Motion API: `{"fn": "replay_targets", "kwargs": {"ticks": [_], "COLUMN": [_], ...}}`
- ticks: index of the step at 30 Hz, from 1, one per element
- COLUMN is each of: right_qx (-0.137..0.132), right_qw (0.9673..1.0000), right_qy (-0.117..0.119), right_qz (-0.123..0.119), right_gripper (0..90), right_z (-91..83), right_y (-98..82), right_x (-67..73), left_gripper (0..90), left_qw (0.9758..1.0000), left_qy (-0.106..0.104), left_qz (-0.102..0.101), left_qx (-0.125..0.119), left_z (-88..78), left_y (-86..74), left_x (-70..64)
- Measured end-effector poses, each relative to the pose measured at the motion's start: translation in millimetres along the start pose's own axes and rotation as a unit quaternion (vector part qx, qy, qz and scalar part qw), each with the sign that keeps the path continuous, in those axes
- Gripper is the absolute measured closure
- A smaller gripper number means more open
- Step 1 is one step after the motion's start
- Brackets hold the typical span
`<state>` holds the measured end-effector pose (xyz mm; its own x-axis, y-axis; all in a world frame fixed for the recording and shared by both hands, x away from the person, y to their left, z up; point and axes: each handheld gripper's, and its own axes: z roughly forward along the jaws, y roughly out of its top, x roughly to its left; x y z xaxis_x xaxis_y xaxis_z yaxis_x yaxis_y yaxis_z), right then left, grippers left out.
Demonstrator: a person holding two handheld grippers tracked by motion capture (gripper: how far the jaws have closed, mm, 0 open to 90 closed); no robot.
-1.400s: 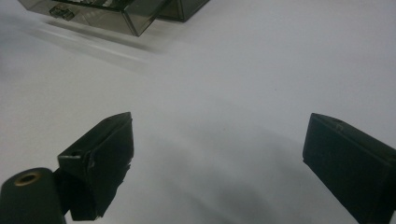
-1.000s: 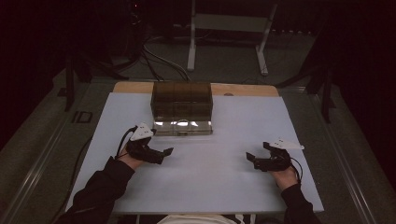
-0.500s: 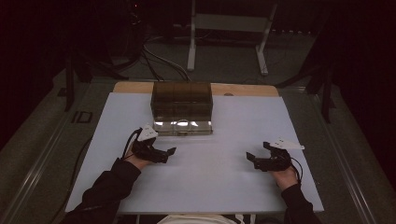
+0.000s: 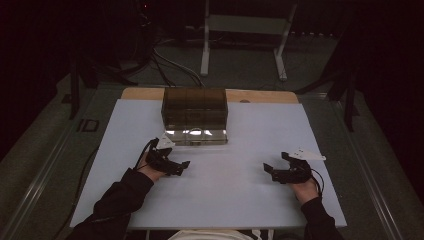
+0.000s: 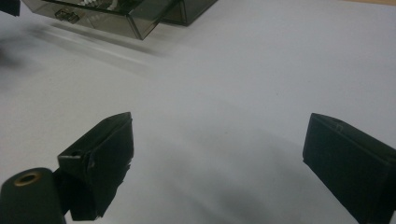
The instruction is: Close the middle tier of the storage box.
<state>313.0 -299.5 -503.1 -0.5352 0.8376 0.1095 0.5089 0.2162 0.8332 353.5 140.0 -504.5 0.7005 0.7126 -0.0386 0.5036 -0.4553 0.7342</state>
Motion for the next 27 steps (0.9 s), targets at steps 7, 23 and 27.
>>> {"fn": "replay_targets", "kwargs": {"ticks": [7, 23, 27], "right_qx": [0.0, 0.001, 0.0], "right_qw": [1.0, 1.0, 1.0], "right_qy": [0.0, 0.002, 0.001], "right_qz": [0.001, 0.0, 0.001], "right_gripper": [8.4, 8.3, 8.3], "right_z": [0.1, 0.4, 0.1], "right_y": [0.0, -0.3, 0.1], "right_x": [0.3, -0.1, 0.5], "left_gripper": [2.1, 22.2, 35.8], "left_qw": [0.9999, 0.9996, 0.9996], "left_qy": [0.009, 0.01, 0.017], "left_qz": [-0.004, 0.011, 0.014], "left_qx": [0.012, 0.023, 0.018], "left_z": [5.4, 5.8, 5.1], "left_y": [0.3, -0.9, -1.4], "left_x": [1.6, -1.3, -2.2]}}
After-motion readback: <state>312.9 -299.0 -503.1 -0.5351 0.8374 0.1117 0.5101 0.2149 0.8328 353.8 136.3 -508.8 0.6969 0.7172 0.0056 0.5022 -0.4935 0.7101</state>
